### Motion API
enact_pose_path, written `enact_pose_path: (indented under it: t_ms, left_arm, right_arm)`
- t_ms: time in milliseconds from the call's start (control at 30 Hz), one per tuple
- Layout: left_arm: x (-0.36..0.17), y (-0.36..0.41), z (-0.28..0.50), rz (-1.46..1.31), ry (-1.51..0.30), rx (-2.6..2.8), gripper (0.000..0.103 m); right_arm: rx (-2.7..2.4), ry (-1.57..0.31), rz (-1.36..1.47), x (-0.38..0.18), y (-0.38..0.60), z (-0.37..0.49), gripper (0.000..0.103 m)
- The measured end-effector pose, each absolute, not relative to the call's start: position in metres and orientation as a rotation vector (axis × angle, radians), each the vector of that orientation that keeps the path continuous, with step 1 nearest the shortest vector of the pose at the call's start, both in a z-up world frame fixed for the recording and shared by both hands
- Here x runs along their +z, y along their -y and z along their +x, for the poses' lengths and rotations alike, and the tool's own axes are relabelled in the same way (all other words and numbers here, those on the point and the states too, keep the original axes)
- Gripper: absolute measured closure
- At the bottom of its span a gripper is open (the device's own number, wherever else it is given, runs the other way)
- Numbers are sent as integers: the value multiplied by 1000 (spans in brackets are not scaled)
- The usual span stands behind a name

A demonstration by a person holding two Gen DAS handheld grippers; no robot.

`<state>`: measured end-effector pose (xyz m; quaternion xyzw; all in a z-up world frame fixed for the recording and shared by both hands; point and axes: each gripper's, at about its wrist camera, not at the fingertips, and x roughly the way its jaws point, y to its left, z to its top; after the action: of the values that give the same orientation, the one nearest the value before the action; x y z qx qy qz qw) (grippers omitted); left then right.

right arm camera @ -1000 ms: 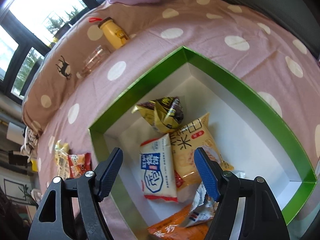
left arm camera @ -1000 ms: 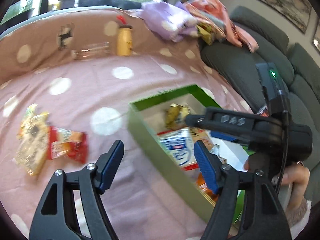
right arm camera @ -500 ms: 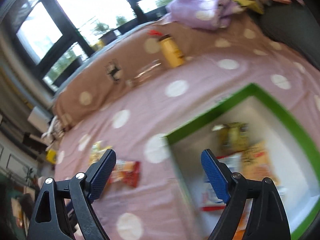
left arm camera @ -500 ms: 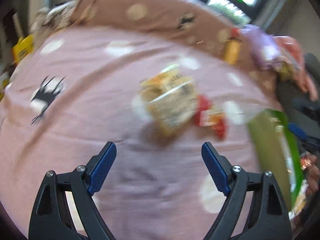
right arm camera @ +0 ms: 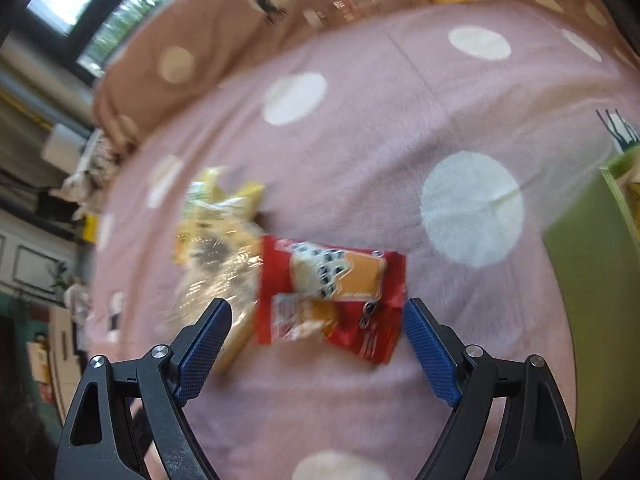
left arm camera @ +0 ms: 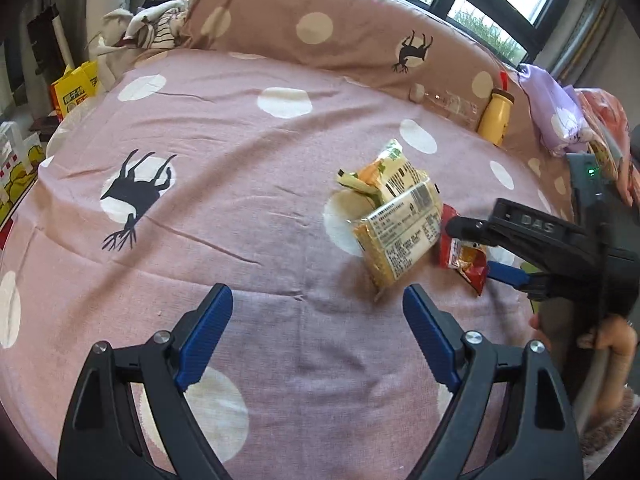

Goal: Organize snacks
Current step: 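Return the right gripper to the pile and grasp the red candy pack, then carry the red candy pack into the box and release it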

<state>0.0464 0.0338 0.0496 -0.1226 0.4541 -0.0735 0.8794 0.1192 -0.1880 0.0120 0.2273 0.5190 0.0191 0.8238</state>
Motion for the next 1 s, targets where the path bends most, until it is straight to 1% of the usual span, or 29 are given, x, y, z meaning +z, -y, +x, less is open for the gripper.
enact_pose_path:
  t_ms: [67,200,300,367,533,700,900,967,1000]
  left_arm:
    - [49,-35,47,-255,-948,-146,16]
    - [48,-36,47,-256,-957,-144,16]
    - [48,-35,46,-251,-956,-146,16]
    - [48,-35,46,-251,-956,-144,16]
    - [48,-39,47,-257,-958,-130,16]
    - [49,-45,47,-273,-957,-120,16]
    - [50,-50,47,-292,-959,-111,16]
    - [50,-50,47,-289,-964,-113,16]
    - [50,-49,47,-286,-970,-113,16]
  right_arm:
    - [29,-1069,456,12,187,122,16]
    - [32,-1058,337,10,176,120,16]
    - [22,-1048,269,12,170,119,21]
    - [19,-1051,257,14,174,115,30]
    - [15,-1051,203,15,169,109,33]
    - [141,-1096,271,28,163,80,33]
    - [257,-1147,234,36,138,50,30]
    - [255,-1160,206,34,133,48,22]
    - [250,-1157,190,33,132,47,20]
